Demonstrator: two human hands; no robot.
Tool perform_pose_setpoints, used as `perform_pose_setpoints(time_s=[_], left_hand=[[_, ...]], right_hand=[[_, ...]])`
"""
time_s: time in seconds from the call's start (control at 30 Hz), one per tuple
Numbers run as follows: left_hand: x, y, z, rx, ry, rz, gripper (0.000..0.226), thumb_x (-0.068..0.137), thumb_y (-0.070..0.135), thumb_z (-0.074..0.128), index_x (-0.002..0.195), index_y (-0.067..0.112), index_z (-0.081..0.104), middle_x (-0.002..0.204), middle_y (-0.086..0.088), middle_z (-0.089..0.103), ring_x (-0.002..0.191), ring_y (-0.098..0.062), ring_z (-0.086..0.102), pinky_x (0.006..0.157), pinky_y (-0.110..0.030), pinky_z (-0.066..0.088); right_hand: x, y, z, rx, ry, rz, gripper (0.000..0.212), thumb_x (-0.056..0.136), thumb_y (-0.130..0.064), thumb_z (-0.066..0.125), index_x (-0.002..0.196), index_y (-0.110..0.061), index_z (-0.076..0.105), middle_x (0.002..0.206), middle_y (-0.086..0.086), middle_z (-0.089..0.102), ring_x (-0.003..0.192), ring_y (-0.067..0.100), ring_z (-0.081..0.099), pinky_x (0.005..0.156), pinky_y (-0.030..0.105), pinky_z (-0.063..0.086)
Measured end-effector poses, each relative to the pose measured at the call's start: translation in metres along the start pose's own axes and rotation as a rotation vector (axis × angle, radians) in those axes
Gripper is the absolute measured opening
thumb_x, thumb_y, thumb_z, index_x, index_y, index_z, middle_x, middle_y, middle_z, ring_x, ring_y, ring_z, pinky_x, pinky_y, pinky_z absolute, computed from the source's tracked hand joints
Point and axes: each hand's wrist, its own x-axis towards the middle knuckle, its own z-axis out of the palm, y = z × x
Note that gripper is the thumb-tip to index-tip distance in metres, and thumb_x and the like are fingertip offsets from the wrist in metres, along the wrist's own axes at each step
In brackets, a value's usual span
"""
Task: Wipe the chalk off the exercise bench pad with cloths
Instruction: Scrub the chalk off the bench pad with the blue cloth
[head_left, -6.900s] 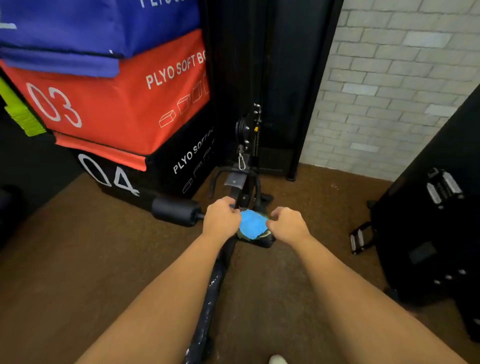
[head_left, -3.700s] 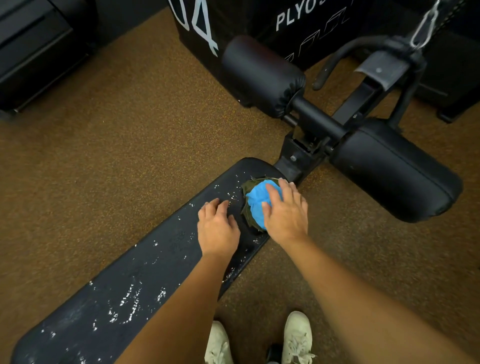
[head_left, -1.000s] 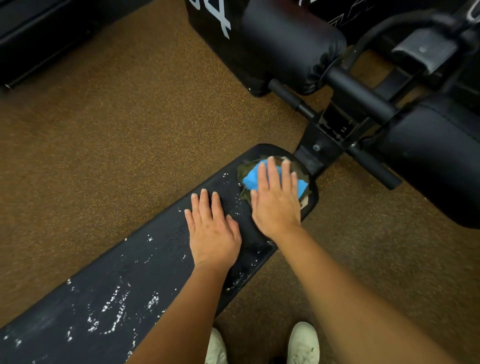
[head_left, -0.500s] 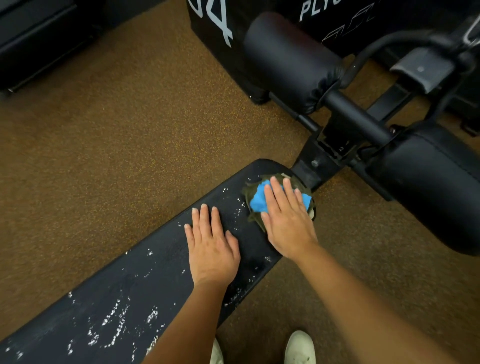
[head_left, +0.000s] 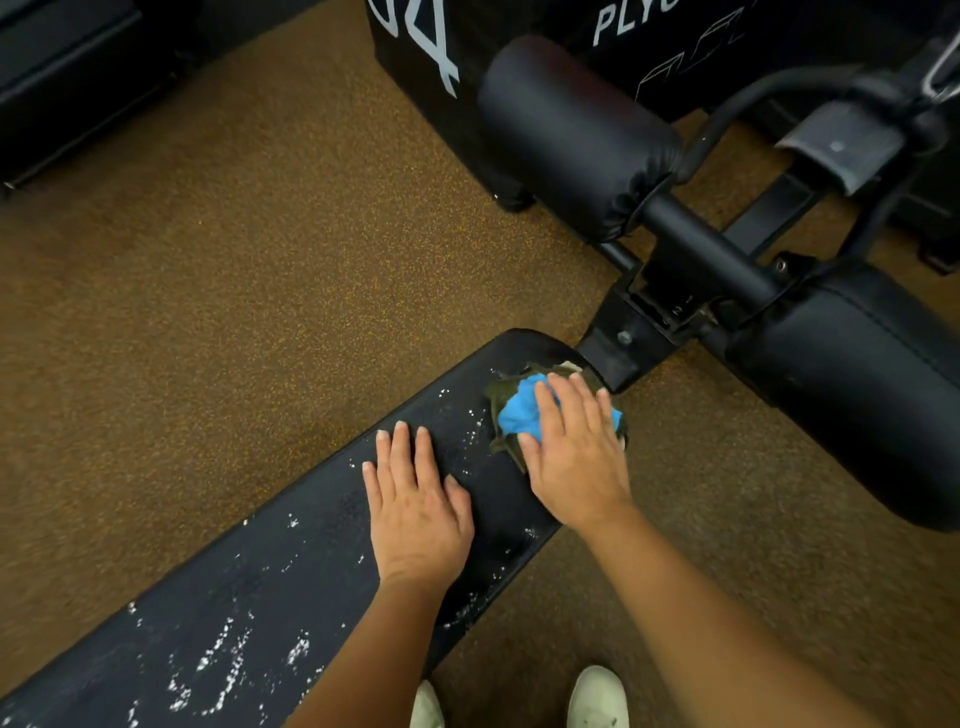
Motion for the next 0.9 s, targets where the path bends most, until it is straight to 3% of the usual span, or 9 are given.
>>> perform_pose_setpoints(time_s=[0.1, 0.17, 0.33, 0.43, 0.5, 0.57, 0.7, 0.83, 0.9], left_hand=[[0.002, -0.001, -0.001, -0.006, -0.015, 0.007, 0.063, 0.089, 0.036, 0.028, 0.142, 0.004, 0.036, 0.152, -0.017, 0.029, 0.144, -0.032, 0.015, 0.115, -0.052, 0.015], [0.005, -0.002, -0.002, -0.010, -0.015, 0.025, 0.063, 0.089, 0.036, 0.028, 0.142, 0.003, 0.035, 0.152, -0.018, 0.029, 0.143, -0.033, 0.015, 0.116, -0.052, 0.015], [0.012, -0.005, -0.003, -0.010, -0.013, 0.038, 0.063, 0.089, 0.036, 0.029, 0.143, 0.002, 0.034, 0.152, -0.018, 0.029, 0.144, -0.033, 0.015, 0.115, -0.053, 0.016], [0.013, -0.005, -0.003, -0.003, -0.021, 0.044, 0.064, 0.090, 0.037, 0.027, 0.144, 0.003, 0.032, 0.153, -0.017, 0.027, 0.144, -0.032, 0.013, 0.116, -0.052, 0.014], [0.014, -0.005, -0.003, 0.001, -0.027, 0.042, 0.064, 0.090, 0.038, 0.027, 0.144, 0.003, 0.032, 0.153, -0.017, 0.026, 0.145, -0.032, 0.013, 0.116, -0.051, 0.014], [0.014, -0.004, -0.003, 0.007, -0.027, 0.036, 0.064, 0.090, 0.037, 0.027, 0.143, 0.003, 0.033, 0.153, -0.017, 0.027, 0.144, -0.033, 0.014, 0.116, -0.051, 0.014], [0.012, -0.003, -0.003, 0.013, -0.028, 0.040, 0.064, 0.090, 0.037, 0.027, 0.144, 0.003, 0.031, 0.153, -0.017, 0.025, 0.145, -0.032, 0.013, 0.117, -0.051, 0.013], [0.012, -0.005, -0.003, 0.019, -0.027, 0.047, 0.064, 0.091, 0.038, 0.027, 0.145, 0.004, 0.029, 0.154, -0.017, 0.023, 0.145, -0.031, 0.011, 0.117, -0.050, 0.011], [0.011, -0.004, -0.003, 0.022, -0.024, 0.046, 0.064, 0.091, 0.037, 0.026, 0.145, 0.003, 0.030, 0.154, -0.017, 0.024, 0.145, -0.032, 0.011, 0.117, -0.050, 0.011]], right_hand=[[0.033, -0.012, -0.003, 0.057, 0.044, 0.209, 0.063, 0.090, -0.042, 0.042, 0.136, 0.000, 0.037, 0.139, 0.019, 0.039, 0.137, 0.038, 0.027, 0.117, 0.053, 0.016], [0.041, -0.028, 0.000, 0.067, 0.066, 0.245, 0.065, 0.091, -0.039, 0.043, 0.141, 0.001, 0.034, 0.146, 0.019, 0.034, 0.141, 0.040, 0.023, 0.117, 0.053, 0.015], [-0.001, -0.009, 0.004, 0.008, 0.005, -0.062, 0.063, 0.094, -0.036, 0.033, 0.148, -0.006, 0.026, 0.149, 0.016, 0.033, 0.141, 0.036, 0.024, 0.115, 0.050, 0.024], [0.016, -0.003, 0.001, 0.010, 0.046, 0.139, 0.067, 0.091, -0.037, 0.033, 0.148, -0.003, 0.023, 0.148, 0.018, 0.033, 0.140, 0.037, 0.024, 0.116, 0.050, 0.021], [0.029, -0.019, 0.002, 0.054, 0.051, 0.269, 0.069, 0.092, -0.038, 0.034, 0.150, -0.002, 0.019, 0.155, 0.017, 0.023, 0.144, 0.038, 0.014, 0.118, 0.050, 0.012], [0.020, -0.035, 0.006, 0.052, 0.033, 0.192, 0.068, 0.094, -0.038, 0.030, 0.150, -0.003, 0.017, 0.159, 0.014, 0.014, 0.147, 0.036, 0.005, 0.118, 0.050, 0.007], [-0.024, -0.015, 0.008, 0.025, -0.012, -0.024, 0.063, 0.094, -0.036, 0.028, 0.147, -0.002, 0.027, 0.157, 0.014, 0.023, 0.147, 0.032, 0.011, 0.118, 0.049, 0.016], [0.005, -0.013, 0.007, 0.057, 0.040, 0.270, 0.068, 0.095, -0.038, 0.034, 0.151, -0.005, 0.015, 0.159, 0.016, 0.014, 0.147, 0.036, 0.005, 0.119, 0.051, 0.007], [0.010, -0.028, 0.008, 0.062, 0.039, 0.294, 0.066, 0.096, -0.037, 0.032, 0.153, -0.012, 0.012, 0.160, 0.015, 0.010, 0.146, 0.041, 0.003, 0.117, 0.054, 0.006]])
